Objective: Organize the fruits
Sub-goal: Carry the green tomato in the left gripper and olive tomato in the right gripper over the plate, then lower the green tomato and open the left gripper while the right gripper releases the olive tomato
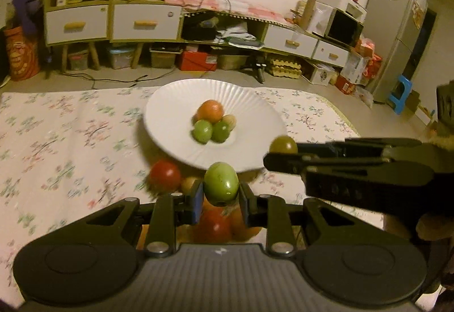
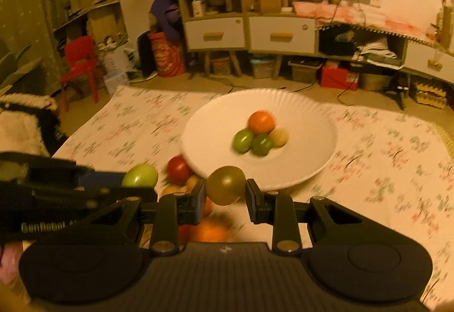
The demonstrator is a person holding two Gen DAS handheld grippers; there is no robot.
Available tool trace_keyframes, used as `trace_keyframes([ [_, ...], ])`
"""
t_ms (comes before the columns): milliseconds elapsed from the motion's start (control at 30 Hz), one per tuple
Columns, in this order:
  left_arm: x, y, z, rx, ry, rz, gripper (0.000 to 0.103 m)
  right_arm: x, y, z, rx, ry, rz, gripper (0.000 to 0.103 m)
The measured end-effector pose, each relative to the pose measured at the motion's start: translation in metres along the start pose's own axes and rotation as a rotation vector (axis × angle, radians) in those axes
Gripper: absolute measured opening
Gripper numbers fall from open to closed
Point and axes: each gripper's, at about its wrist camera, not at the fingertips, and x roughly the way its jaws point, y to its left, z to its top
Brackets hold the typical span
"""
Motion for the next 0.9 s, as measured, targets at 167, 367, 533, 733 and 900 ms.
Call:
trace_keyframes([
  [167,0.028,-0.012,0.013,0.016,0.016,-0.007,0.020,0.015,-0.021,0.014,0.033,-0.003,-0.022,0.026],
  [367,0.053,-0.022,0.023,0.042,0.038,0.009,0.020,0.036,-0.036,0.019,0.064,0.027,-0.036,0.026],
  [533,0.067,-0.025,0.030,0.059,0.049,0.031,0.020,0.046,-0.044,0.019,0.075,0.044,-0.040,0.026],
  [733,0.077,-0.022,0.032,0.057,0.067,0.061,0.020,0.058,-0.051,0.019,0.072,0.070,-0.055,0.026],
  [900,0.085,-0.019,0.033,0.050,0.080,0.085,0.020,0.063,-0.054,0.021,0.071,0.074,-0.053,0.026],
])
